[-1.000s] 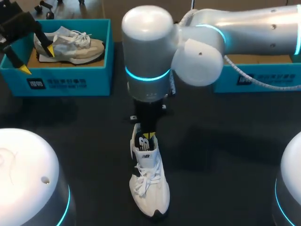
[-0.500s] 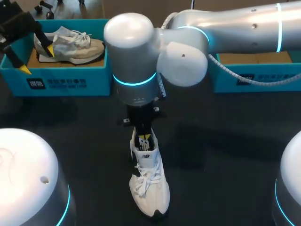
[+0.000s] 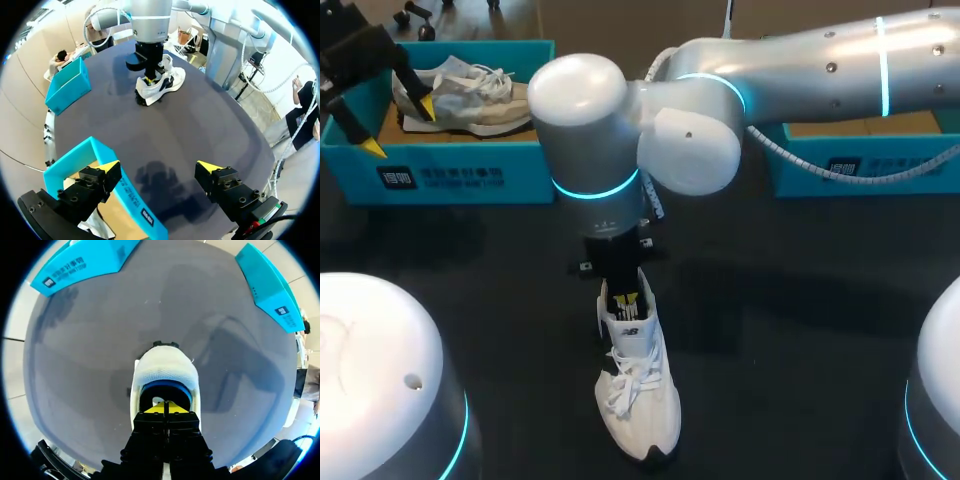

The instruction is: Take the shoe out of the shoebox, open the shoe tongue, remove and reinsert the insole, then place the shoe into the shoebox

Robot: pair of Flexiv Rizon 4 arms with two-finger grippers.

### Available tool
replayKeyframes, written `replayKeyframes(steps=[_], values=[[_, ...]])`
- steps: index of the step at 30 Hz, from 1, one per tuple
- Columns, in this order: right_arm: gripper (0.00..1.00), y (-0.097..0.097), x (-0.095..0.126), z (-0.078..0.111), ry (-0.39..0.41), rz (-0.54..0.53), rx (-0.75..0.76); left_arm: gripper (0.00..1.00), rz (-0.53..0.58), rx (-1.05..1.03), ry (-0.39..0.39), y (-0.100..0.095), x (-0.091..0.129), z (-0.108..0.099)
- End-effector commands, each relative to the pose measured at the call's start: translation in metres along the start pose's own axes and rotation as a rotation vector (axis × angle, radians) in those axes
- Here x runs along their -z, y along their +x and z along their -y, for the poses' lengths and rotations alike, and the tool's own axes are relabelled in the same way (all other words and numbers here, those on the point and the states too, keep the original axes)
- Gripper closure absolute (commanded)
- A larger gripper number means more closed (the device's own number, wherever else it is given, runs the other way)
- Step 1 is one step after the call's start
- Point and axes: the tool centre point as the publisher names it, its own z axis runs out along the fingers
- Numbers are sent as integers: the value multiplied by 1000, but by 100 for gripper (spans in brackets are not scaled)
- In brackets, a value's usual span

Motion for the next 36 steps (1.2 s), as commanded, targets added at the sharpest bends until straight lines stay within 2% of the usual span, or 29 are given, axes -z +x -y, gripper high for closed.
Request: replayKeyframes(steps=[1, 11, 17, 26, 36], values=[[100, 4, -10, -1, 11, 2, 0, 0, -1, 0, -2, 0, 0, 0], [100, -9, 3, 10, 6, 87, -21, 0, -1, 0, -2, 0, 0, 0], [100, -18, 2, 11, 7, 126, -21, 0, -1, 0, -2, 0, 0, 0], [100, -21, -26, 3, 61, 172, -18, 0, -1, 0, -2, 0, 0, 0], [100, -15, -44, 0, 97, 145, 0, 0, -1, 0, -2, 0, 0, 0]])
